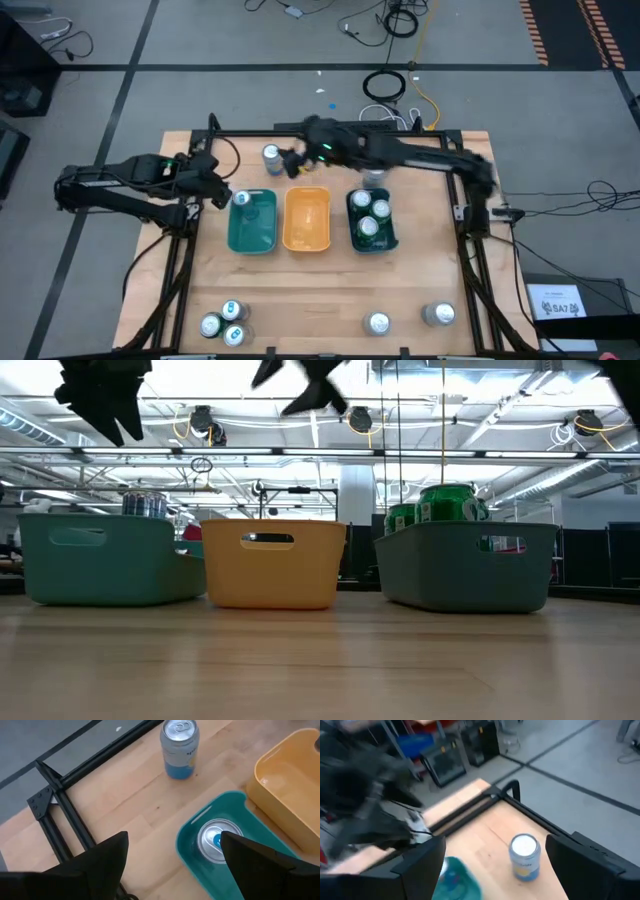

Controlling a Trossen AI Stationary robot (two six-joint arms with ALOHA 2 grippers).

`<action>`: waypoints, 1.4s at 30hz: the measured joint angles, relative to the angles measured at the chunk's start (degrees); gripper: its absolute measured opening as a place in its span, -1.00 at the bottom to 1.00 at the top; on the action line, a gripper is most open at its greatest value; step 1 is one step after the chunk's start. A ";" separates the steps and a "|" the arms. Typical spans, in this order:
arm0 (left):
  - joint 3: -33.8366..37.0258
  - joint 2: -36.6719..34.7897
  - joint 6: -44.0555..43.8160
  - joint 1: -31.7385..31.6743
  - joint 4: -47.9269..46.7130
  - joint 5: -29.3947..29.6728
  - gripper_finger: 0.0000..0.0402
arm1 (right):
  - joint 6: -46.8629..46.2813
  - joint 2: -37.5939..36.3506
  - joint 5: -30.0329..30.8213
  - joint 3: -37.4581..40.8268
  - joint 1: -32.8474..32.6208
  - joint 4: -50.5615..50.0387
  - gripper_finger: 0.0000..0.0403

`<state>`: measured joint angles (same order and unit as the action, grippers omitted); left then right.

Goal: Sort soda cans
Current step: Put the blue-white soda can into the yellow bin

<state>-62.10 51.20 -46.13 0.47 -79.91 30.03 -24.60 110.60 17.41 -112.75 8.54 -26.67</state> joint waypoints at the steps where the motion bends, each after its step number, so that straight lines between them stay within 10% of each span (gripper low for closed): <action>1: 0.06 -0.65 -0.01 -0.11 -0.05 -0.02 0.63 | 0.90 2.92 -1.16 -3.20 1.09 -1.47 0.67; 9: 0.08 -3.74 -1.58 -0.13 0.04 -1.30 0.63 | 9.13 21.00 -2.95 -20.77 5.22 -6.66 0.67; 42: 0.13 -3.89 -1.58 -0.09 -0.38 -2.84 0.63 | 17.86 36.74 -5.57 -20.80 8.52 3.01 0.67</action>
<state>-61.98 47.31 -47.70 0.38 -80.29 27.19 -6.74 147.34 11.83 -133.56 17.06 -23.66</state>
